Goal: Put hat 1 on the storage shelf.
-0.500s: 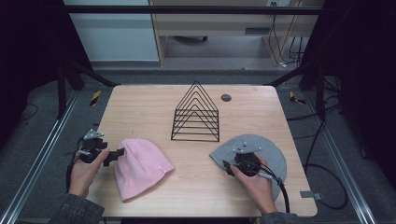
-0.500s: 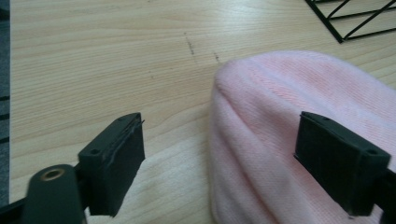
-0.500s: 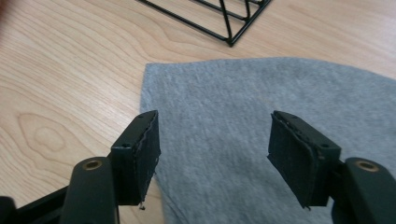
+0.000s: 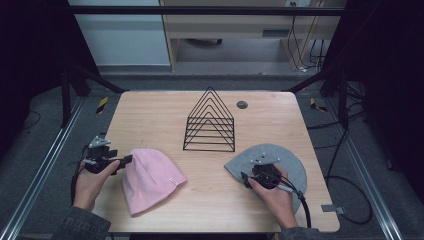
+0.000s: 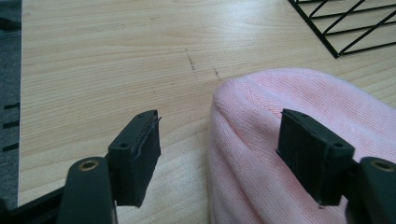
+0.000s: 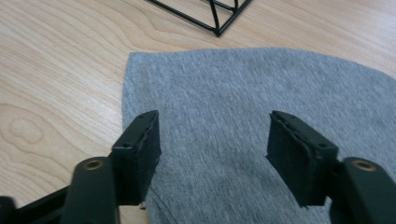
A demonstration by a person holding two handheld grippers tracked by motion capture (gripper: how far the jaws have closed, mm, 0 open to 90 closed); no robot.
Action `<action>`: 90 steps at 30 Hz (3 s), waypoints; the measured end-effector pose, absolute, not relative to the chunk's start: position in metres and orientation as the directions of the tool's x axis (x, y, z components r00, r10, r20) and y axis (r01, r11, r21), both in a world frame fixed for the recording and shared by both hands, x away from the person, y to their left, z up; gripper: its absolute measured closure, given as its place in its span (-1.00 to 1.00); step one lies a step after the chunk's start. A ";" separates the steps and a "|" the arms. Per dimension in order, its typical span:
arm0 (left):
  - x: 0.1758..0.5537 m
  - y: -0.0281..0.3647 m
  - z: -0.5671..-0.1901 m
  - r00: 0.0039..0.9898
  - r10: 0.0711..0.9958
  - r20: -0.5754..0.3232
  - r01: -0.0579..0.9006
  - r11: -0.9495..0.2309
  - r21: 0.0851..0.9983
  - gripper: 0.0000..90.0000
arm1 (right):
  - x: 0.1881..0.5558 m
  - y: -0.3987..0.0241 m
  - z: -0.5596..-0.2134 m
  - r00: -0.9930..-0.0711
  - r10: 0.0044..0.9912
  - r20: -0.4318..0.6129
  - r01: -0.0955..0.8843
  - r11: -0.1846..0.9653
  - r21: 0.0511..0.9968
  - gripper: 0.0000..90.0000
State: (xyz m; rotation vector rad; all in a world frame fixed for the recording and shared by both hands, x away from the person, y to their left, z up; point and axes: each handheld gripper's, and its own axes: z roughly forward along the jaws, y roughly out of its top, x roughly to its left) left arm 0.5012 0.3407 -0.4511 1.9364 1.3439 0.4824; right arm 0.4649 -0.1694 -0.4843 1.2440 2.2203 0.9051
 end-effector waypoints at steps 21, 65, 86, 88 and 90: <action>0.517 0.322 -0.479 0.478 0.870 -0.119 0.717 -0.308 0.625 0.11 | 0.468 -0.166 -0.489 -0.501 0.865 -0.009 0.619 0.366 0.695 -0.35; 0.467 0.246 -0.346 0.715 0.679 0.170 0.334 -0.545 0.769 0.77 | 0.455 -0.157 -0.469 -0.540 0.841 -0.042 0.524 0.374 0.765 -0.39; 0.474 0.222 -0.256 0.758 0.603 0.249 0.220 -0.596 0.772 0.77 | 0.459 -0.101 -0.394 -0.731 0.679 -0.064 0.397 0.500 0.769 -0.24; 0.475 0.221 -0.253 0.761 0.594 0.261 0.214 -0.610 0.763 0.77 | 0.464 -0.096 -0.391 -0.739 0.671 -0.058 0.401 0.507 0.763 -0.24; 0.476 0.220 -0.250 0.761 0.590 0.270 0.208 -0.616 0.759 0.76 | 0.467 -0.093 -0.389 -0.743 0.668 -0.049 0.404 0.506 0.762 -0.24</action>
